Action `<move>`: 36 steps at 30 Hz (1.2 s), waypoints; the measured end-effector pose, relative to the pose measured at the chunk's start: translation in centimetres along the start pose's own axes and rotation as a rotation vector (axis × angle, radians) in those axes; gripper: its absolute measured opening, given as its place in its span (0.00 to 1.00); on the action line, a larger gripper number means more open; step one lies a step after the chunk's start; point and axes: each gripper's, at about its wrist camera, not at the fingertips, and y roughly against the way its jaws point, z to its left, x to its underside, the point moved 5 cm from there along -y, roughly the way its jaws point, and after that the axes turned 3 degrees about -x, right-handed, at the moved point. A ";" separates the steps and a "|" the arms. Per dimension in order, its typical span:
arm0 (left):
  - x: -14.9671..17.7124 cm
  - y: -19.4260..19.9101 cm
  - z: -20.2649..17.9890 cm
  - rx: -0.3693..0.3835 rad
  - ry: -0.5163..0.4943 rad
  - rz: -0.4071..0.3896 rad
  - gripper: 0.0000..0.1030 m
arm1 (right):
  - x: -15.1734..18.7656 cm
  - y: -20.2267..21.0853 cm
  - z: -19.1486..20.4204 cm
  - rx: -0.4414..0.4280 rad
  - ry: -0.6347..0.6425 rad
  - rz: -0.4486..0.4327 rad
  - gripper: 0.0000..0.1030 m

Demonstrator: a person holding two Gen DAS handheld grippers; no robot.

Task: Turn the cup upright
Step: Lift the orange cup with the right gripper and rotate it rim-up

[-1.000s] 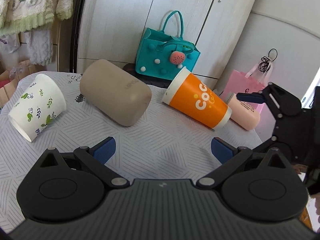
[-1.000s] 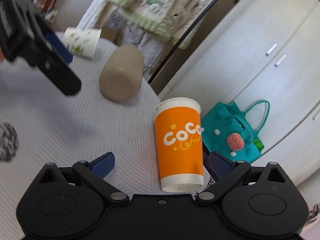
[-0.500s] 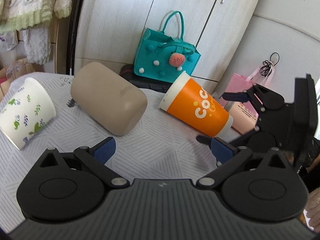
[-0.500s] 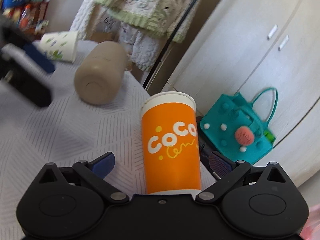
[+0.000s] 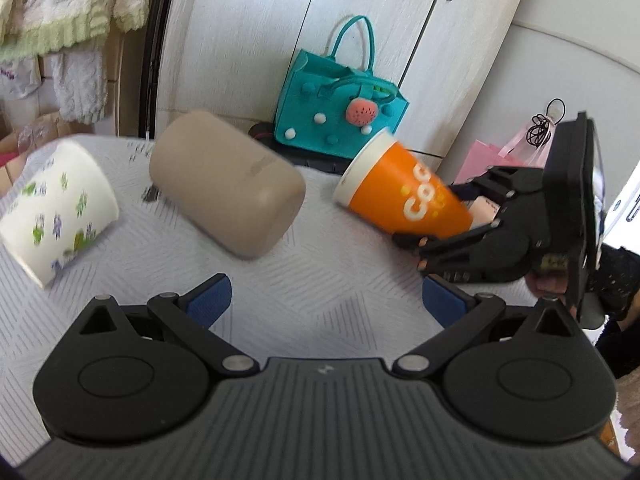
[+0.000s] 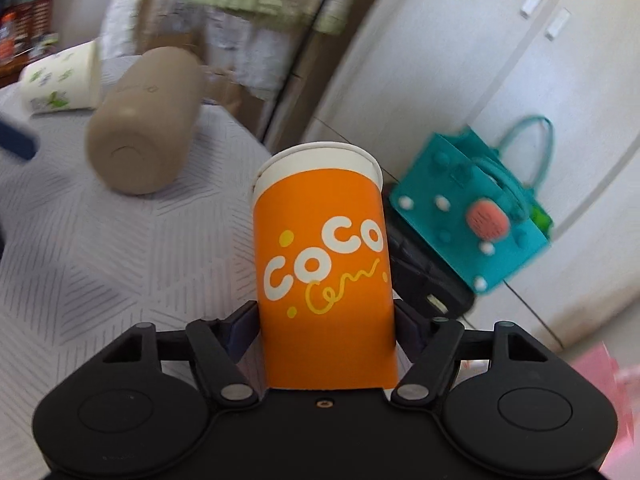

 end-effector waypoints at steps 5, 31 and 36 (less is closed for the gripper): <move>0.6 1.6 0.0 0.022 -0.028 -0.015 1.00 | 0.0 1.7 -0.3 -0.017 -0.095 0.004 0.72; 4.3 11.5 5.4 0.076 0.025 0.016 1.00 | 1.4 11.2 13.6 0.020 -0.238 0.041 0.73; 5.4 11.5 5.9 0.105 0.057 0.048 1.00 | 0.8 11.8 16.0 0.013 -0.217 0.033 0.73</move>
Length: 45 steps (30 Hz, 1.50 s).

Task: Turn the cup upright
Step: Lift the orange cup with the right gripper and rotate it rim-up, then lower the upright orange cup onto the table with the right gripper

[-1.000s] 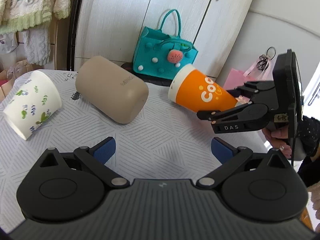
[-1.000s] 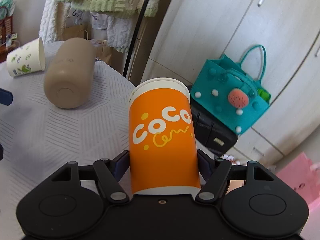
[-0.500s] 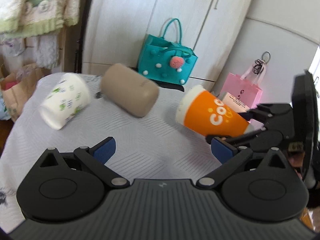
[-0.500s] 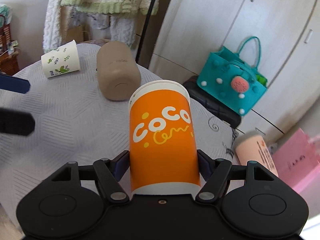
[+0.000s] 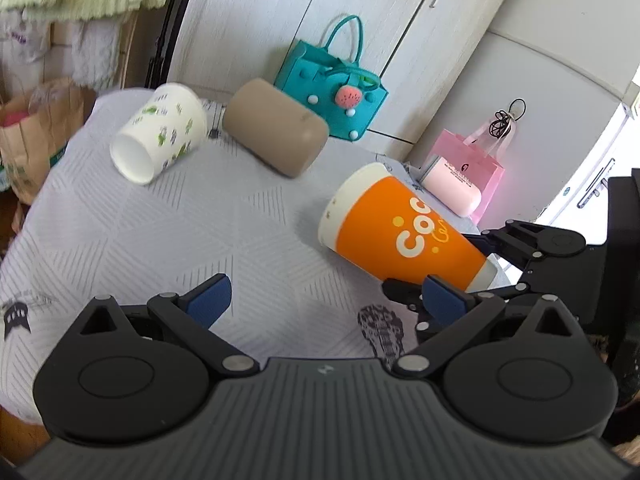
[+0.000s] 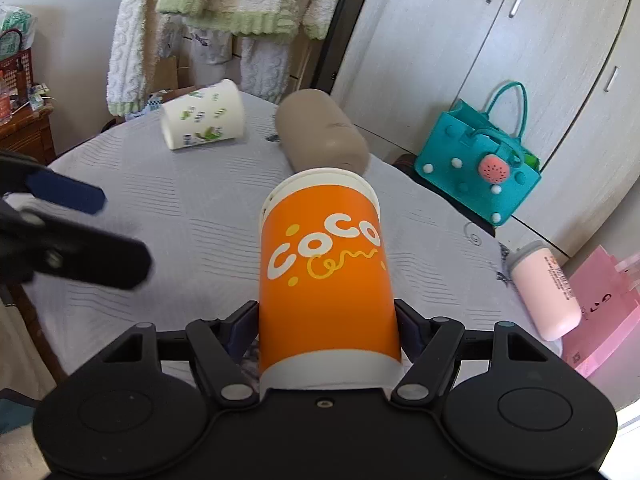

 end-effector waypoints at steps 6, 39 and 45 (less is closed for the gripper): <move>-0.5 0.3 0.1 -0.050 0.017 -0.022 1.00 | 0.8 -1.2 0.2 -0.039 -0.105 0.044 0.73; -0.1 -4.8 -0.4 0.131 0.162 0.142 0.69 | 1.1 -1.2 -2.7 -0.648 -0.354 0.077 0.85; -0.3 -5.2 -0.2 0.145 0.163 0.121 0.70 | 1.3 -1.6 -2.9 -0.645 -0.369 0.068 0.73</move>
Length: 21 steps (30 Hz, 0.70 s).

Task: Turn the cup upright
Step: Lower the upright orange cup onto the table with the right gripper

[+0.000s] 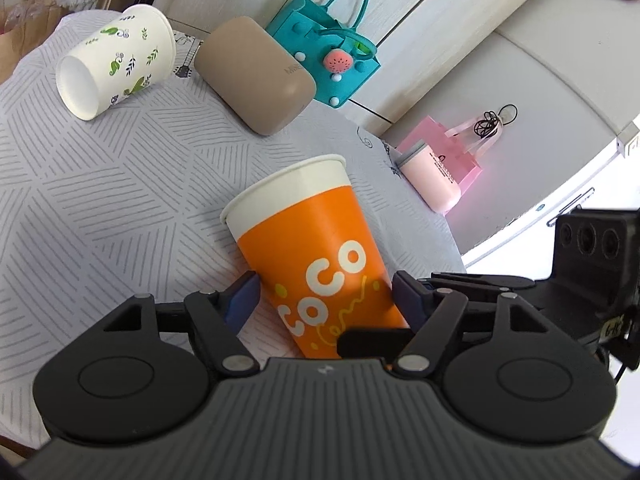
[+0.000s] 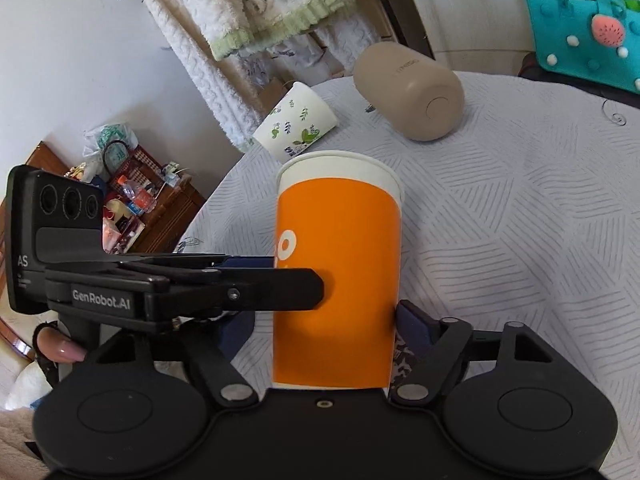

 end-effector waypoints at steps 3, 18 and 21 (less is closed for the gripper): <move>0.0 -0.7 -0.7 -0.009 -0.037 -0.014 0.72 | 0.3 0.1 -0.4 0.012 -0.005 -0.031 0.72; -0.8 1.4 -4.1 0.015 -0.244 -0.200 0.65 | 0.8 2.1 1.5 0.143 0.232 -0.235 0.70; -1.1 1.6 -5.0 0.008 -0.298 -0.245 0.65 | 0.6 2.3 2.2 0.213 0.322 -0.291 0.70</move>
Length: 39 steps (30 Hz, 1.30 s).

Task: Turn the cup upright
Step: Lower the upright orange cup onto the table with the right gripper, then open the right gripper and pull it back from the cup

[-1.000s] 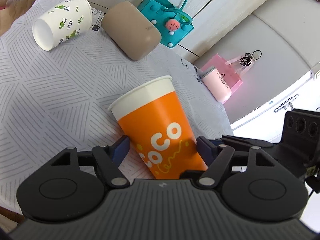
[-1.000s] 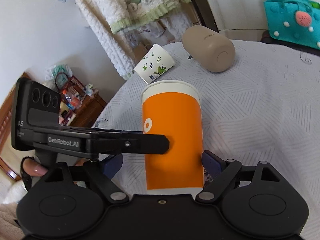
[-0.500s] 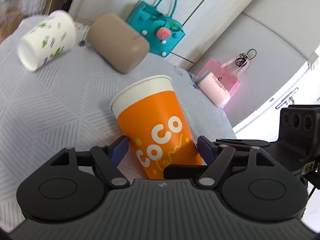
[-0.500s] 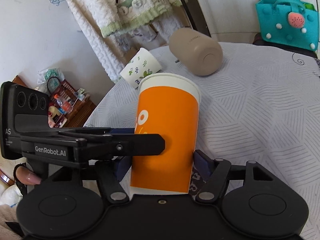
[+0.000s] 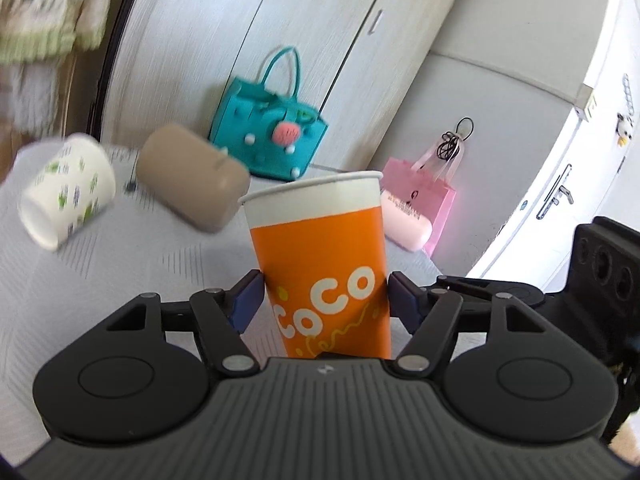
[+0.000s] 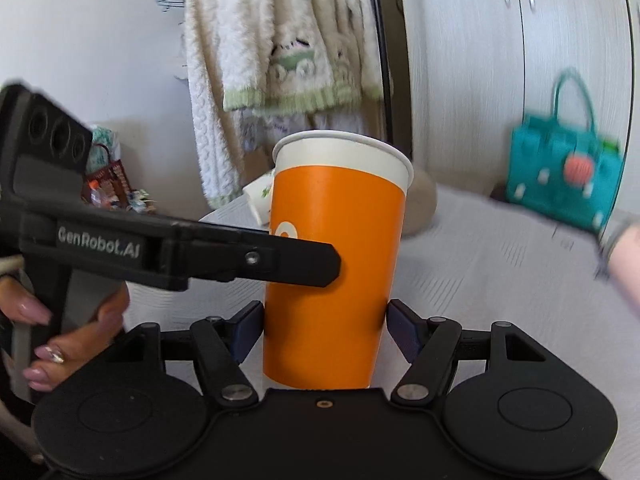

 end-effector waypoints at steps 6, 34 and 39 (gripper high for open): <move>-0.6 -0.4 -1.4 -0.023 -0.125 -0.072 0.66 | 0.5 -0.9 0.5 0.155 0.150 -0.123 0.70; 0.7 -2.3 -2.3 -0.006 -0.208 -0.121 0.66 | 1.0 -2.9 -1.6 0.264 0.157 -0.135 0.71; 0.8 -2.1 -2.4 -0.005 -0.200 -0.114 0.66 | 1.2 -2.7 -1.6 0.272 0.153 -0.138 0.71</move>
